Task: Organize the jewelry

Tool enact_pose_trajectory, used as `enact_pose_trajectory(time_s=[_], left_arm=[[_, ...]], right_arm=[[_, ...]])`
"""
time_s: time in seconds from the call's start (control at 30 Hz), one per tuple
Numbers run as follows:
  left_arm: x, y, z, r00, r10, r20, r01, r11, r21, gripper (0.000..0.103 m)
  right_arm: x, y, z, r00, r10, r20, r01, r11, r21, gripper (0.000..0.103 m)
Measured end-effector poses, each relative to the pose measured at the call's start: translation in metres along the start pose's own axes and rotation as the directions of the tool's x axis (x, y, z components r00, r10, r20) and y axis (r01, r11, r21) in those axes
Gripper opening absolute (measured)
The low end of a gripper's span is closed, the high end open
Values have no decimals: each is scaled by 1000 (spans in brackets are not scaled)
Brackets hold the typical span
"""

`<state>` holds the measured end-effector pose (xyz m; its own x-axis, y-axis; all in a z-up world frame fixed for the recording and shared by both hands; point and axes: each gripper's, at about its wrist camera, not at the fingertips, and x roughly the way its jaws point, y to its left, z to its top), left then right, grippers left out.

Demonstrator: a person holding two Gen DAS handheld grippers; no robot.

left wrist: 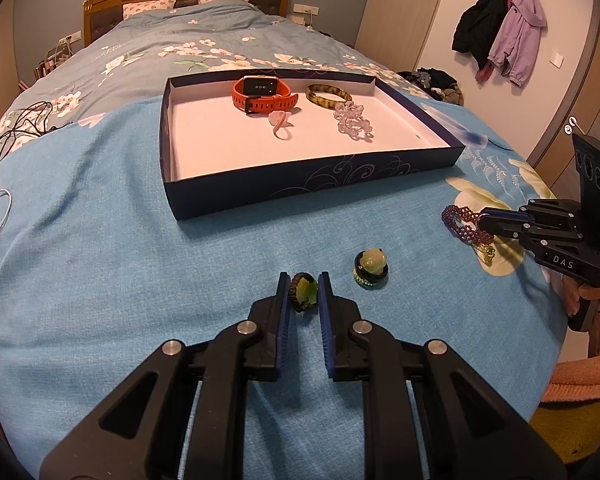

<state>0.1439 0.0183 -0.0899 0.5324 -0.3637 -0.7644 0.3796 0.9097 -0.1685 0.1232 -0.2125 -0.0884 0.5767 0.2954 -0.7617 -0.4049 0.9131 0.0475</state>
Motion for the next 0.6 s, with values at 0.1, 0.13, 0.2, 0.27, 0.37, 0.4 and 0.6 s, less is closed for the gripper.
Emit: enact_pose_trajectory(time_s=[0.1,0.13,0.2,0.27,0.37,0.4,0.6], left_arm=[[0,0,0,1000,0,0,0,1000,0,14],[0,0,0,1000,-1,0,1,1000,-1,14],[0,0,0,1000,0,0,0,1000,-1,14],[0,0,0,1000,0,1,0,1000,0,14],[0,0,0,1000,0,2,0,1000,-1,14],[0,0,-1,1000,0,2,0,1000,0,14],[0,0,-1,1000,-2,4,2,1000,2,14]], right_arm=[[-7,-7,1,999,1,36,-2,999,34,6],[-8,-8,1,999,-1,42,0,999,35,6],[-9,-8,3,999,-1,49,-1,999,37,4],[-12,-10,5,997,22,69,-26,998,58,4],[-16,-16,7,994,44,98,-53,994,96,4],[-17,-17,8,993,56,108,-68,992,107,4],[-20,-21,13,988,88,131,-105,986,131,4]])
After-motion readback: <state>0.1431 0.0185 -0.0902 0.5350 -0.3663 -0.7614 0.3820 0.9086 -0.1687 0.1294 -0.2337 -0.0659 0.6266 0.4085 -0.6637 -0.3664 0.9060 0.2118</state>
